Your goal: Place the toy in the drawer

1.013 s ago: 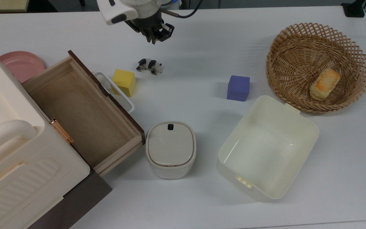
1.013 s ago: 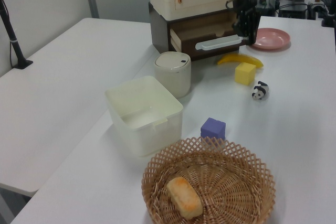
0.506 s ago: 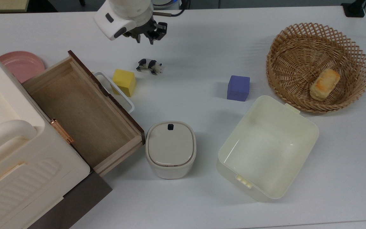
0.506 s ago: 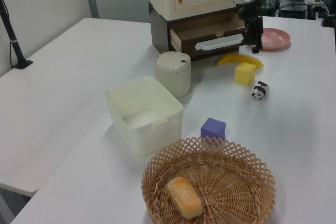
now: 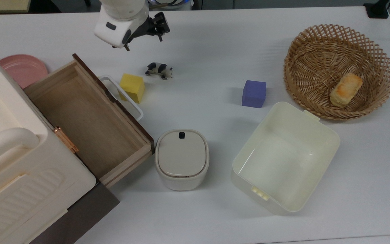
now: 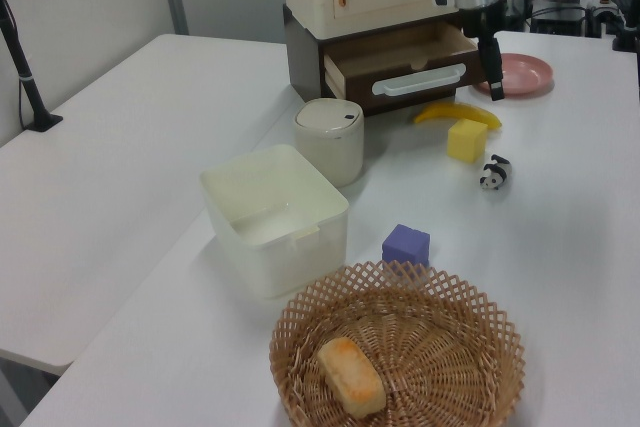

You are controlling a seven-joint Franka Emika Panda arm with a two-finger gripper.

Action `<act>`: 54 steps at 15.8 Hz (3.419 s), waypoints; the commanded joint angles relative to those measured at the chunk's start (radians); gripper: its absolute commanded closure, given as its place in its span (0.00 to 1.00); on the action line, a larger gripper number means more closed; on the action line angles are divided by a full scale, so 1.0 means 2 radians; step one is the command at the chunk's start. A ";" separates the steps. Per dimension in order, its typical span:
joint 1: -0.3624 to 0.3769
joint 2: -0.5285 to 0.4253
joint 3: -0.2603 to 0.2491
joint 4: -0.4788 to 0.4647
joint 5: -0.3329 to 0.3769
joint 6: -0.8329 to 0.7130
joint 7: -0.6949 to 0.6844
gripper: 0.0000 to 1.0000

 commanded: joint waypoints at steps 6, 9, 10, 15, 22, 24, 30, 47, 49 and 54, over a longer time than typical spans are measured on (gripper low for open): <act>0.024 -0.048 0.001 -0.131 -0.057 0.146 -0.131 0.00; 0.030 -0.045 0.002 -0.158 -0.065 0.180 -0.137 0.01; 0.031 -0.045 0.002 -0.167 -0.066 0.190 -0.140 0.04; 0.032 -0.032 0.017 -0.185 -0.085 0.200 -0.142 0.09; 0.058 0.019 0.017 -0.189 -0.113 0.212 -0.137 0.15; 0.057 0.019 0.017 -0.189 -0.113 0.213 -0.138 0.17; 0.058 0.018 0.017 -0.187 -0.113 0.211 -0.134 0.40; 0.058 -0.011 0.017 -0.140 -0.105 0.125 -0.144 0.54; 0.058 -0.009 0.017 -0.140 -0.105 0.125 -0.139 0.48; 0.056 0.016 0.017 -0.140 -0.105 0.140 -0.135 0.28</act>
